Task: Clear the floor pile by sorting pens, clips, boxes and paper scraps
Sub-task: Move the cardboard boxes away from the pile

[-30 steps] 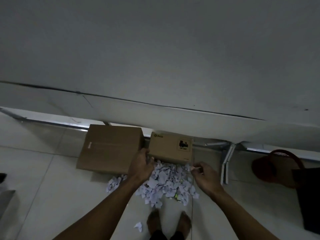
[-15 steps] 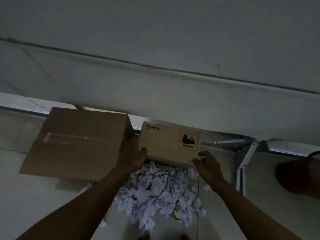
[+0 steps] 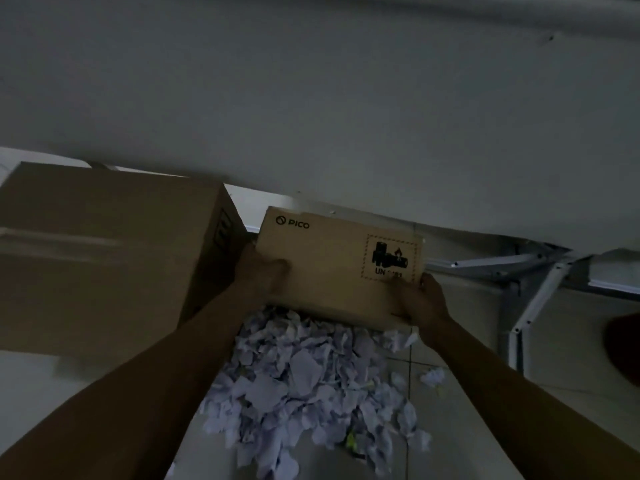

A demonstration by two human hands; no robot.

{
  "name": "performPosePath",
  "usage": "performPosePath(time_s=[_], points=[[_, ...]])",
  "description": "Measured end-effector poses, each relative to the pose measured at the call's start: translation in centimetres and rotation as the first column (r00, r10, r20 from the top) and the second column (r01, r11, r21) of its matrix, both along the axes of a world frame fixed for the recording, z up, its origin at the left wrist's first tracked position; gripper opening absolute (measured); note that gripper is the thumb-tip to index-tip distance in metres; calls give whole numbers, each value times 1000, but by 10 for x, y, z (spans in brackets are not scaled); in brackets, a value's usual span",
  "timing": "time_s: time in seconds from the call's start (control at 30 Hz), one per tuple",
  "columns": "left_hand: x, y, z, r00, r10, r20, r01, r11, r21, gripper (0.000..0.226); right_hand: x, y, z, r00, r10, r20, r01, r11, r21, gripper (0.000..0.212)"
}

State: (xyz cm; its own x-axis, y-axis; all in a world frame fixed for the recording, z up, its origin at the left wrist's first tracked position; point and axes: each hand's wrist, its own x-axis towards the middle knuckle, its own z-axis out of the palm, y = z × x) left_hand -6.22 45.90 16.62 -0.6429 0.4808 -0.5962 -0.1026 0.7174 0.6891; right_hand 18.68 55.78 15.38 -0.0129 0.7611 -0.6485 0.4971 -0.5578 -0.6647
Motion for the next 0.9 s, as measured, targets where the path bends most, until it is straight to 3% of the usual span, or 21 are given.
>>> performPosePath(time_s=[0.23, 0.33, 0.47, 0.6, 0.77, 0.9], points=[[31, -35, 81, 997, 63, 38, -66, 994, 83, 72, 21, -28, 81, 986, -133, -103, 130, 991, -35, 49], [43, -58, 149, 995, 83, 62, -93, 981, 172, 64, 36, -42, 145, 974, -173, -147, 158, 982, -108, 65], [54, -75, 252, 977, 188, 100, -202, 967, 153, 48, 49, -57, 245, 947, -227, -227, 187, 965, -183, 78], [59, -89, 351, 961, 249, 123, -266, 953, 148, 43, 58, -62, 338, 923, -275, -268, 219, 951, -220, 68], [58, -112, 452, 822, 390, 416, -471, 875, 109, 53, 84, -64, 418, 870, -392, -299, 238, 866, -440, 62], [54, -136, 522, 772, 484, 412, -570, 814, 112, 58, 97, -72, 476, 907, -313, -281, 131, 846, -517, 48]])
